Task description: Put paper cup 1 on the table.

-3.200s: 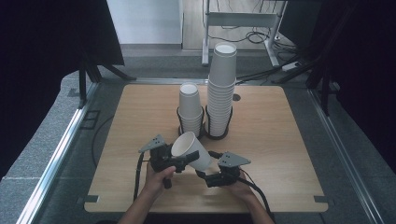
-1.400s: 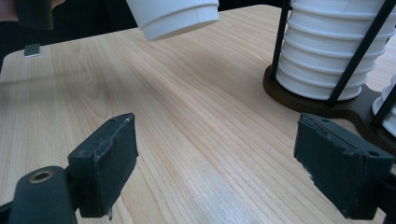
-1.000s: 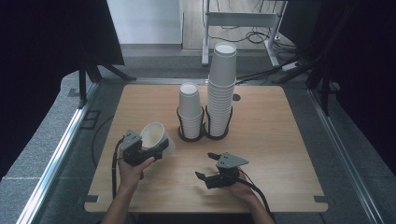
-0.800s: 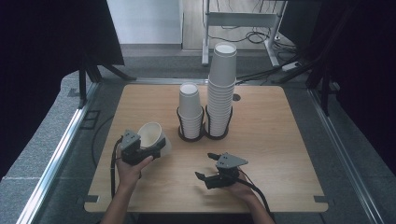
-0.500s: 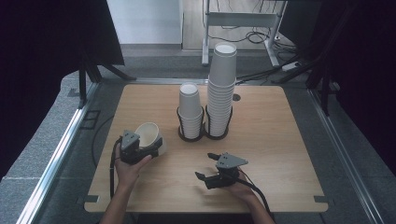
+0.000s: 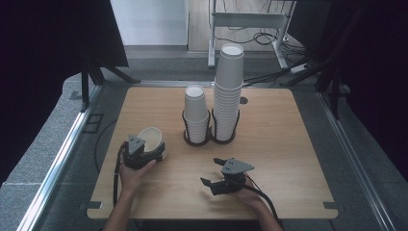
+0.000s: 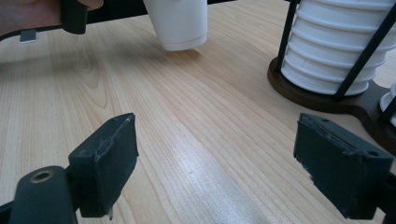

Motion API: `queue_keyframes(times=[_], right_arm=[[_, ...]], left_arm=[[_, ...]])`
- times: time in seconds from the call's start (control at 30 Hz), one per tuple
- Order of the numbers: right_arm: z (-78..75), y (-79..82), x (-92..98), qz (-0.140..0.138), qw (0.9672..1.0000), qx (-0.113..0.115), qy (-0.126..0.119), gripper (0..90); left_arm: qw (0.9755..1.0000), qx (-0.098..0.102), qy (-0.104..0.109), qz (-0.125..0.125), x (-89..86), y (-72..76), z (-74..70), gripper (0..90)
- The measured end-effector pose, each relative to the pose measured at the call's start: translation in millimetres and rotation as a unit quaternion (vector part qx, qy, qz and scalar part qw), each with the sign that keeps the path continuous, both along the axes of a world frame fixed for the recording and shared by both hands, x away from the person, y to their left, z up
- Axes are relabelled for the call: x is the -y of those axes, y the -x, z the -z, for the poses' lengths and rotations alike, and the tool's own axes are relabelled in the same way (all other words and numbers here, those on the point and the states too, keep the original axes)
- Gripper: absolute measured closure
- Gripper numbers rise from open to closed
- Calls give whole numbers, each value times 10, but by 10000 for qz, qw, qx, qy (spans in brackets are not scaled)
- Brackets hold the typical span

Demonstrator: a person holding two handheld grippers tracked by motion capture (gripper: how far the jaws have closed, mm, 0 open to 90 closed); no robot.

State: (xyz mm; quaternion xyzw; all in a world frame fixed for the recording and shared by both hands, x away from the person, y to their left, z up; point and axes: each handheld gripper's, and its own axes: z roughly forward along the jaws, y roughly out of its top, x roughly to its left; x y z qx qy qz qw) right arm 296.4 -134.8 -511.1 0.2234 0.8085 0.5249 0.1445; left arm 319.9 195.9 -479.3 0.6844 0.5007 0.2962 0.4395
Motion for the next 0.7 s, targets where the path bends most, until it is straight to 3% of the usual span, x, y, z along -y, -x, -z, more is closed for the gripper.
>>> queue_keyframes(times=[0.37, 0.7], right_arm=[[3, 0, -3, 4, 10000, 10, 23, 141], [2, 2, -1, -1, 10000, 18, 52, 141]], left_arm=[[9998, -187, -85, -36, -10, -47, 88, 121], [9997, -166, -155, -27, 24, -44, 104, 112]])
